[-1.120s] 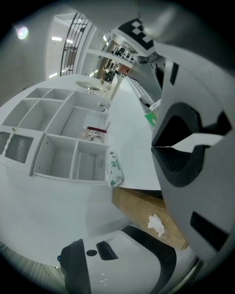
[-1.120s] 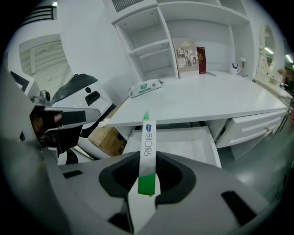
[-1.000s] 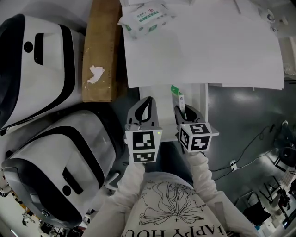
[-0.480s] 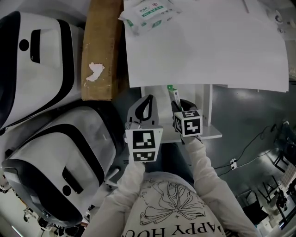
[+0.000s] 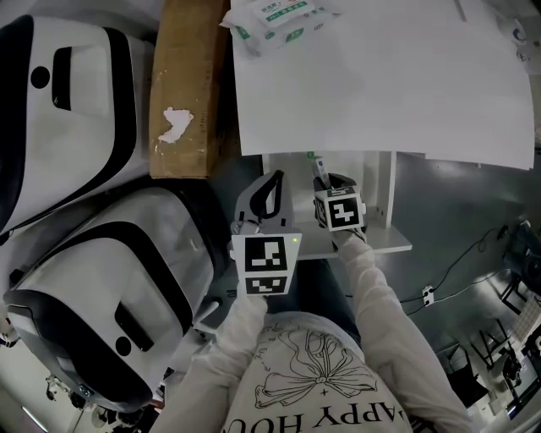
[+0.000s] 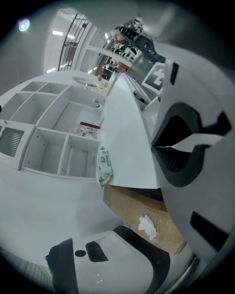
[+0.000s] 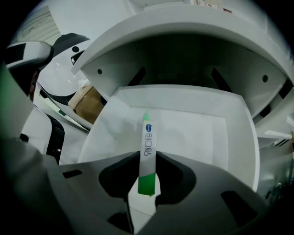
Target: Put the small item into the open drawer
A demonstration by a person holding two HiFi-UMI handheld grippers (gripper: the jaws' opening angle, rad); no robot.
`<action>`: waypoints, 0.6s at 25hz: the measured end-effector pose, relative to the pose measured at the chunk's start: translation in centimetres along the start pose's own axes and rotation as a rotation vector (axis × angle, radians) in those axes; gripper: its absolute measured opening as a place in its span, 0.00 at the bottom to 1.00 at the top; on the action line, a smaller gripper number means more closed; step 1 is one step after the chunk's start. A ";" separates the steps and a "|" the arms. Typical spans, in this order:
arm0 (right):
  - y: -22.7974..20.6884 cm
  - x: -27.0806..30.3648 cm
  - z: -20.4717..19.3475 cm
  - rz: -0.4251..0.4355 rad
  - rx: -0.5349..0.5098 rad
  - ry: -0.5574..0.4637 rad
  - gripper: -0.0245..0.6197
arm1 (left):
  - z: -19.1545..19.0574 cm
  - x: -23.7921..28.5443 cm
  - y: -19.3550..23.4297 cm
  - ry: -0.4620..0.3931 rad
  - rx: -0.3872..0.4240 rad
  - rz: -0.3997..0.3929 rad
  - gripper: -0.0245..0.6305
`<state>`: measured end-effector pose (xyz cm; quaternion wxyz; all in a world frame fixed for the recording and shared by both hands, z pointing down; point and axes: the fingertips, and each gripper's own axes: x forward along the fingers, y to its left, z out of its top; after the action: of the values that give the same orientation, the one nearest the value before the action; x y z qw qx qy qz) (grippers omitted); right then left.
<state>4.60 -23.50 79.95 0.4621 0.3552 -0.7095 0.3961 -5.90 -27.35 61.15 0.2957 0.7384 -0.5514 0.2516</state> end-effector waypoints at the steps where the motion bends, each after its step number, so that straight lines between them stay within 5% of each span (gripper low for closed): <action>1: -0.2 0.3 0.0 -0.005 -0.005 0.001 0.18 | -0.1 0.0 0.1 0.001 -0.003 0.002 0.05; 15: 0.1 -0.1 0.5 -0.005 -0.005 -0.014 0.23 | -0.1 -0.3 0.7 -0.005 -0.009 0.019 0.05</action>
<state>4.37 -23.89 79.73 0.4589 0.3586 -0.7128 0.3909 -6.71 -27.21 61.12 0.2951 0.7325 -0.5601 0.2503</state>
